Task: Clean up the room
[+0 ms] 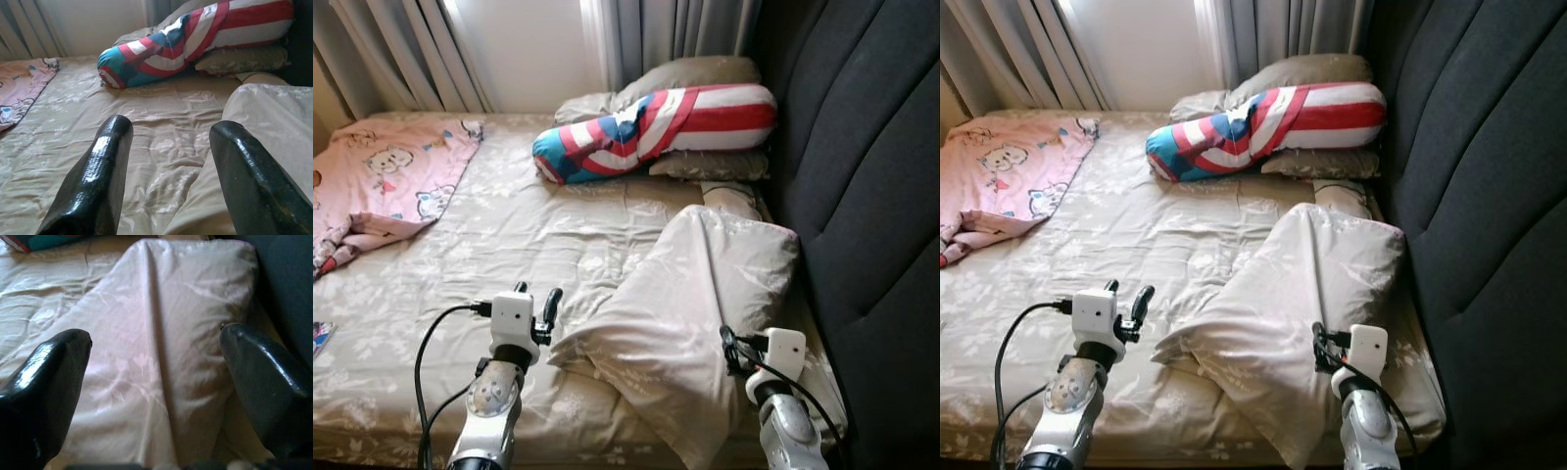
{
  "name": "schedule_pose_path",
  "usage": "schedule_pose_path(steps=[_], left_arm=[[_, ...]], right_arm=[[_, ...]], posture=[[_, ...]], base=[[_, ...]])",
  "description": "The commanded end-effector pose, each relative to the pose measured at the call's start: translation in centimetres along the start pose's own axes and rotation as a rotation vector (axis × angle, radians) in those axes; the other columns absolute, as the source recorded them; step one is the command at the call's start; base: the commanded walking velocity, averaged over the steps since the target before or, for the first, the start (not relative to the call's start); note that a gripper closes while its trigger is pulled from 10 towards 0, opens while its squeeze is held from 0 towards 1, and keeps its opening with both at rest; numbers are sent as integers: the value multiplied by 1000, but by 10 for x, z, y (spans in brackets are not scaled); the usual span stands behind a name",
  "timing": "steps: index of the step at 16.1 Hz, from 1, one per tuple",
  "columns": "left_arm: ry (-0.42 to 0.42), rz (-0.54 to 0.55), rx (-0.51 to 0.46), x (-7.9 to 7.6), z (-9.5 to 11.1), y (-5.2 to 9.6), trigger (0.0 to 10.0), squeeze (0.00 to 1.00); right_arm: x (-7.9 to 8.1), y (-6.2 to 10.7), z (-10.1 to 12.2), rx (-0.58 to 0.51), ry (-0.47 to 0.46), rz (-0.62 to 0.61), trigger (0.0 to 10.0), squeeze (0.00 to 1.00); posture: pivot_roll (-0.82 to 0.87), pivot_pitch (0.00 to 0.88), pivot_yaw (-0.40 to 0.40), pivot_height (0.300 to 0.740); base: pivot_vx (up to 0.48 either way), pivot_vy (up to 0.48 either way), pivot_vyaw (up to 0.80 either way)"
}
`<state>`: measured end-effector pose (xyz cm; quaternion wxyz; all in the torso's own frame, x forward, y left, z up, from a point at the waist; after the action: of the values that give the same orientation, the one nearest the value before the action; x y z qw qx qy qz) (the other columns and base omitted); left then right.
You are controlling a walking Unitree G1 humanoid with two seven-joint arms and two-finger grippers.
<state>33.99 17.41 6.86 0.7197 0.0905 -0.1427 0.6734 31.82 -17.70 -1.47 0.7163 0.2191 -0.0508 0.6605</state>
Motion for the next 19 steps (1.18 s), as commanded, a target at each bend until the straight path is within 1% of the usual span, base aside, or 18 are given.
schedule_pose_path(steps=[1,3,4,5,7,12,14,15,17,19], left_arm=[[-8,0,6,0,2,1,10000,0],[2,3,14,0,1,3,10000,0],[10,-13,30,-3,-4,8,10000,0],[9,-14,33,-4,-5,9,10000,0],[11,-12,46,-2,-7,11,10000,0],[7,-26,53,1,-8,12,10000,0],[7,-31,57,0,-9,12,10000,0],[8,-32,59,0,-9,12,10000,0],[9,-33,61,-1,-10,11,10000,0],[7,-34,66,1,-11,11,10000,0]], right_arm=[[2,-2,6,-27,1,9,10000,0],[3,-1,7,-30,2,15,10000,0],[4,-1,5,-23,7,18,10000,0],[4,-1,5,-21,8,18,10000,0],[5,-1,7,-28,9,22,10000,0],[6,-2,13,-60,10,25,10000,0],[7,-2,15,-65,32,32,10000,0],[7,-2,15,-64,35,32,10000,0],[5,-2,8,-24,47,14,10000,0],[6,-3,7,-16,46,10,10000,0]], posture=[[-17,38,-24,740],[-17,46,-30,740],[-16,47,-32,740],[-19,46,-33,740],[-22,43,-31,740],[-31,32,-14,740],[-30,29,-14,740],[-30,29,-14,740],[-26,26,-18,740],[-25,26,-17,724]], base=[[0,0,0],[0,0,0],[0,0,0],[0,0,0],[0,0,0],[0,0,0],[0,0,0],[0,0,0],[0,0,0],[0,0,0]])
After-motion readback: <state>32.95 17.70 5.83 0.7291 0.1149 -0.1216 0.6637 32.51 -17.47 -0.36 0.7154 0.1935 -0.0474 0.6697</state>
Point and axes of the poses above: a point about 5 cm out from each wrist's last joint towards the gripper, its own y axis pointing back from the gripper into the wrist, its own z axis along the axis of the wrist's last joint, x = y × z, the point moved 5 cm from there along -y, pointing out of the wrist towards the gripper, and after that the axes turned 14 degrees about -y, right-handed, at the moved point
